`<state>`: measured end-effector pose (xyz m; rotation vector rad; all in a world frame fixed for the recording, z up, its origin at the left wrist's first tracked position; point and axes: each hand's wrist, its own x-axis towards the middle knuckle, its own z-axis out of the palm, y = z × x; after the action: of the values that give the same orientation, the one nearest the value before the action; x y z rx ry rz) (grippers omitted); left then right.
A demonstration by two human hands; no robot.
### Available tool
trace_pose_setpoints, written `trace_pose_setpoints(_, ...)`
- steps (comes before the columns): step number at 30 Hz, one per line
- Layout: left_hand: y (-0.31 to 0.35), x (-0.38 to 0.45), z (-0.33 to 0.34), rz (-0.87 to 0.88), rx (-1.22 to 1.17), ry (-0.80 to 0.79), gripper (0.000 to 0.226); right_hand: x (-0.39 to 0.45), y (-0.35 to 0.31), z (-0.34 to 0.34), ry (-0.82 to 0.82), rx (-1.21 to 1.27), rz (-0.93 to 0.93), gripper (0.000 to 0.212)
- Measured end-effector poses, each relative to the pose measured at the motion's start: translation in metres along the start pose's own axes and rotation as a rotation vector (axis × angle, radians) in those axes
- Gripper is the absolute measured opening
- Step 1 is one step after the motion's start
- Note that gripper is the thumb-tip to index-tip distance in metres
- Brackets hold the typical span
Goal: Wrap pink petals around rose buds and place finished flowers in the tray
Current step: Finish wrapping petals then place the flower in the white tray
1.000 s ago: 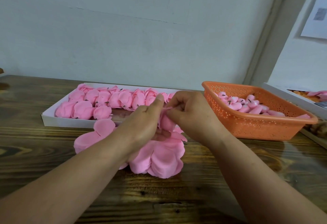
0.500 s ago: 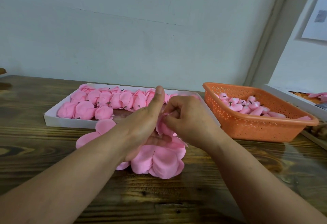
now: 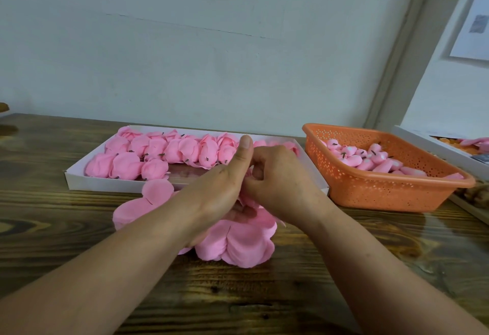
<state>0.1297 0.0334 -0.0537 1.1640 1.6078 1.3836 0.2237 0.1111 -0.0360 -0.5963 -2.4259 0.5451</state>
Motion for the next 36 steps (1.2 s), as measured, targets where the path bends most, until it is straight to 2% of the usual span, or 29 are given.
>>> trace_pose_setpoints(4,0.003,-0.003,0.001,0.045,0.095,-0.019,0.074,-0.001,-0.002,0.0,-0.091,0.035,0.003,0.015)
trace_pose_setpoints(6,0.005,-0.004,0.001,0.055,0.085,-0.032,0.072,0.0,-0.001,-0.002,-0.082,0.062,0.016,0.01)
trace_pose_setpoints(8,0.007,-0.002,-0.002,0.018,-0.035,-0.027,0.075,0.002,0.003,-0.007,-0.006,0.151,0.066,0.01)
trace_pose_setpoints(10,0.009,0.001,-0.007,-0.055,-0.195,-0.009,0.073,0.003,0.008,-0.013,0.075,0.319,0.149,0.021)
trace_pose_setpoints(13,0.008,0.003,-0.01,-0.068,-0.268,-0.005,0.047,0.004,0.014,-0.017,0.135,0.491,0.23,0.027)
trace_pose_setpoints(17,0.004,0.002,-0.006,-0.066,-0.297,0.082,0.007,0.007,0.018,-0.016,0.208,0.497,0.244,0.025)
trace_pose_setpoints(19,0.003,0.004,-0.004,-0.094,-0.319,0.144,0.017,0.008,0.019,-0.016,0.218,0.483,0.237,0.025)
trace_pose_setpoints(22,0.002,0.006,-0.005,-0.075,-0.273,0.221,0.019,0.007,0.017,-0.014,0.203,0.428,0.218,0.026)
trace_pose_setpoints(27,-0.002,0.007,-0.007,0.091,0.085,0.314,0.033,0.004,0.012,-0.014,0.129,0.327,0.142,0.026)
trace_pose_setpoints(32,0.001,0.004,-0.006,0.12,0.103,0.335,0.039,0.002,0.008,-0.015,-0.001,0.198,0.041,0.009)
trace_pose_setpoints(36,0.002,0.002,-0.005,0.109,0.109,0.29,0.045,0.001,0.006,-0.013,-0.017,0.175,0.025,0.009)
